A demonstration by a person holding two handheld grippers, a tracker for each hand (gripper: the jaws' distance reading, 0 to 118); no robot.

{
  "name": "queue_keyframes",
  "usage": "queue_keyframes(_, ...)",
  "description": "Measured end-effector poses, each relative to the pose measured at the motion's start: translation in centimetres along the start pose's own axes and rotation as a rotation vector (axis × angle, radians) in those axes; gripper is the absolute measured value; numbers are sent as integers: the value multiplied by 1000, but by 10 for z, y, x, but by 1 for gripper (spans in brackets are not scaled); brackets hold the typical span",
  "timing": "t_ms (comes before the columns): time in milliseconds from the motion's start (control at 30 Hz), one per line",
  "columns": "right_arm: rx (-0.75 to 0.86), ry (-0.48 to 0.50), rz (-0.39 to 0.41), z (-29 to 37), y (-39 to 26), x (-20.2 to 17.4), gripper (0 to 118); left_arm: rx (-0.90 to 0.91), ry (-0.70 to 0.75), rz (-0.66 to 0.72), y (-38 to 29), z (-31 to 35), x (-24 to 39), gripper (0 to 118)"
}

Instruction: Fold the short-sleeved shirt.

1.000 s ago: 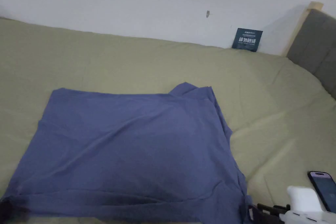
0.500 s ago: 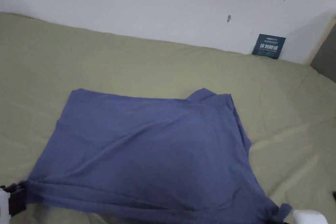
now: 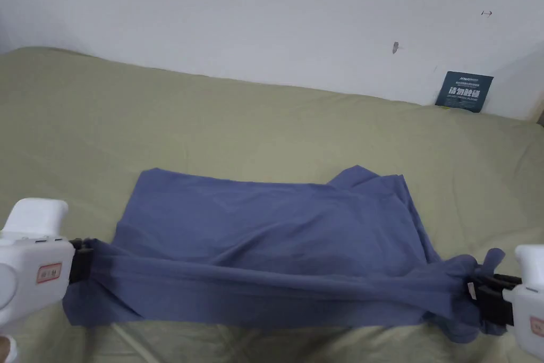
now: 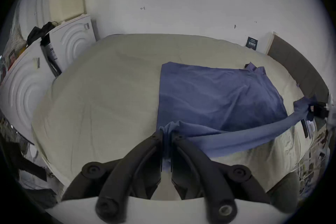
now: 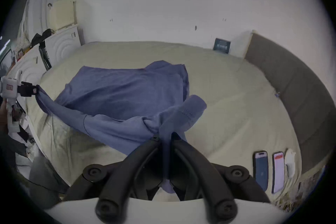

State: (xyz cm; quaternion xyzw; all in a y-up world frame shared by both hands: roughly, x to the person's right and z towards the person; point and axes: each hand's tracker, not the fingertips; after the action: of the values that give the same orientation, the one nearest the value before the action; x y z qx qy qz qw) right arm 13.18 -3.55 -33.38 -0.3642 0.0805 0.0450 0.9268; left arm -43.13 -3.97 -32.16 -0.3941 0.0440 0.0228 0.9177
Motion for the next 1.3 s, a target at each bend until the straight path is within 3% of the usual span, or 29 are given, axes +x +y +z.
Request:
queue_keyframes(100, -55, 21, -2, -33, 26, 10, 7, -36, -18, -8, 22, -29, -3, 8)
queue_keyframes(233, -184, 95, -78, -77, 44, 25, 7, -94, -20, -52, 35, -68, -2, 8)
queue_keyframes(300, -175, 76, -83, -90, 46, 27, 10, -97, -37, -58, 34, -78, 0, 8)
queue_keyframes(333, -175, 74, -80, -94, 45, 27, 24, -86, -49, -51, 34, -82, 1, 12)
queue_keyframes(367, -155, 65, -83, -96, 44, 27, 50, -71, -70, -42, 32, -83, 1, 21)
queue_keyframes(400, -142, 60, -86, -95, 43, 27, 68, -56, -71, -14, 30, -83, 0, 36)
queue_keyframes(500, -57, 71, -110, -83, 37, 23, 68, 9, -110, 73, 25, -74, -4, 69)
queue_keyframes(567, -30, 55, -81, -68, 33, 16, 68, 18, -119, 95, 24, -64, -4, 68)
queue_keyframes(700, 109, 12, 8, -31, 19, -14, 67, 115, -131, 105, 17, -23, 11, 67)
queue_keyframes(767, 198, 5, 20, -7, 5, -36, 66, 162, -133, 103, 4, 3, 27, 60)
queue_keyframes(833, 255, -17, 18, 13, -11, -59, 60, 211, -103, 103, -11, 17, 39, 23)
queue_keyframes(867, 262, -20, 14, 21, -18, -72, 35, 234, -87, 105, -21, 27, 47, 5)
queue_keyframes(900, 273, -25, 13, 28, -25, -82, 2, 244, -77, 104, -31, 33, 54, 0)
queue_keyframes(1000, 294, -102, -40, 42, -50, -111, 2, 250, -44, 116, -64, 50, 73, 0)
queue_keyframes(1100, 244, -60, -129, 41, -77, -127, 2, 215, 18, 123, -96, 57, 89, 0)
queue_keyframes(1300, 149, -19, -145, 31, -119, -151, 2, 185, 44, 134, -135, 57, 101, 0)
